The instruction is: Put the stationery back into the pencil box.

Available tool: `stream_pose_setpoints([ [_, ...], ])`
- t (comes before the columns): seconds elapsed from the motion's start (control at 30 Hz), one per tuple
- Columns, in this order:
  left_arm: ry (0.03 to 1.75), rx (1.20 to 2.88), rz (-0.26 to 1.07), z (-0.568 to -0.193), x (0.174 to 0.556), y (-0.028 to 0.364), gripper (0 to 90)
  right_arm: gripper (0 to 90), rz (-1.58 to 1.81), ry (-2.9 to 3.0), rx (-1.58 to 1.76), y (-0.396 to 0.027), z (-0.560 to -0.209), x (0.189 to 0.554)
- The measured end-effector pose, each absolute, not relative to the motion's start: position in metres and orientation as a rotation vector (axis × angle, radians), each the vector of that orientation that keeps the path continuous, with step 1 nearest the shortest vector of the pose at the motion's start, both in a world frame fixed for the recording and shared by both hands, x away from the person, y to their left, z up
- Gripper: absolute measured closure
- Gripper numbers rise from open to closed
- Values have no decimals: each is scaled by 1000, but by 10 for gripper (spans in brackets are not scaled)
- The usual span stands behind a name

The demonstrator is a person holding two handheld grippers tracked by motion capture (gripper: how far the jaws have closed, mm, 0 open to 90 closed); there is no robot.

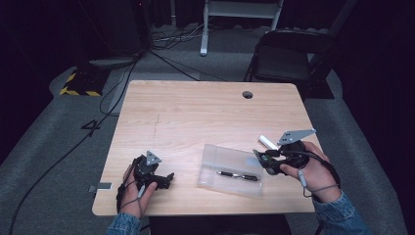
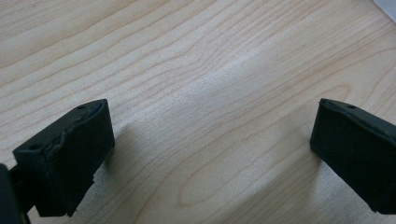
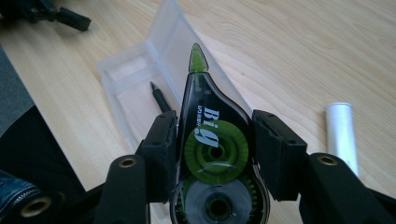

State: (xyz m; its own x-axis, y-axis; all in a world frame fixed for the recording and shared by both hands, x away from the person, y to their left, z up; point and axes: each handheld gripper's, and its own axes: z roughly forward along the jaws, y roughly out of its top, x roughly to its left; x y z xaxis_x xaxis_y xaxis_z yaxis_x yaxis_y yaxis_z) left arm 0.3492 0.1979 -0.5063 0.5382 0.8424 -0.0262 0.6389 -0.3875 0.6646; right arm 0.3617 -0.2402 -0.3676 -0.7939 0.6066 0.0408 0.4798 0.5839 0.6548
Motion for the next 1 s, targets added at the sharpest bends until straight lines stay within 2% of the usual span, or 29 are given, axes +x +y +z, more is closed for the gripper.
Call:
stream_pose_setpoints([
  [1.0,1188,2153,424,-506,349,198,1,526,909,2842,675,-190,-404,358],
])
